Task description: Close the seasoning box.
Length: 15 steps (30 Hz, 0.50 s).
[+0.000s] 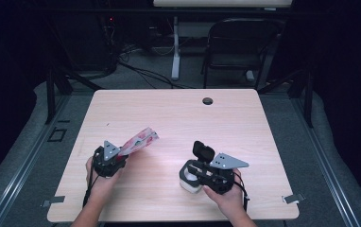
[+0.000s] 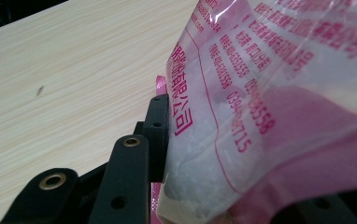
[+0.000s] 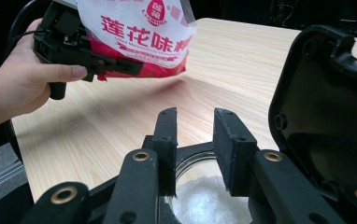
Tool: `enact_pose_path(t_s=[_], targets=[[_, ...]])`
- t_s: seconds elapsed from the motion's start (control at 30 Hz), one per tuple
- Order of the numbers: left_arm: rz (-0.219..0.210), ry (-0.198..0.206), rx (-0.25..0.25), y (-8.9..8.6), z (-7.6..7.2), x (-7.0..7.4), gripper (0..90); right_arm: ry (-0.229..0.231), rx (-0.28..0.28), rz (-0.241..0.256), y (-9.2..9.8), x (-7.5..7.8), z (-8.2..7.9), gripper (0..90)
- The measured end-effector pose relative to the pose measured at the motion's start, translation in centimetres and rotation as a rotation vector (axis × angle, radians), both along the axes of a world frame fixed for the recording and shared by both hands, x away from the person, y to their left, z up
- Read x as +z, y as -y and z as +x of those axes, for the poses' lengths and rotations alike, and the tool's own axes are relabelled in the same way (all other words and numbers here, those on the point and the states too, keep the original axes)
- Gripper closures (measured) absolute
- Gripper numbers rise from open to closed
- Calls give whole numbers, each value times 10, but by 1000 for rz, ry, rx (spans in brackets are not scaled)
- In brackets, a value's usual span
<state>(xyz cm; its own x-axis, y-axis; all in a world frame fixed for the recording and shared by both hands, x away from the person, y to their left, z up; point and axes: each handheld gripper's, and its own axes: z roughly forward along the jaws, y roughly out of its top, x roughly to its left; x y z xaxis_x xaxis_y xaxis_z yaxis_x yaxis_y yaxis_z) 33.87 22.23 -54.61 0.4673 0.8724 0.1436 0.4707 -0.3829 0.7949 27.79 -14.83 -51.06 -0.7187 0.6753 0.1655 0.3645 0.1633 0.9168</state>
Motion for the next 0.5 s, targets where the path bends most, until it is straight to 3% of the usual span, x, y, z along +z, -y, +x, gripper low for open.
enact_pose_path(t_s=[0.27,0.5], targets=[[3,-4,94,-22,3,-2,676,1,6,-7,-1,0,1,704],[19,-17,140,-29,6,-6,677,1,4,-11,-1,0,1,702]])
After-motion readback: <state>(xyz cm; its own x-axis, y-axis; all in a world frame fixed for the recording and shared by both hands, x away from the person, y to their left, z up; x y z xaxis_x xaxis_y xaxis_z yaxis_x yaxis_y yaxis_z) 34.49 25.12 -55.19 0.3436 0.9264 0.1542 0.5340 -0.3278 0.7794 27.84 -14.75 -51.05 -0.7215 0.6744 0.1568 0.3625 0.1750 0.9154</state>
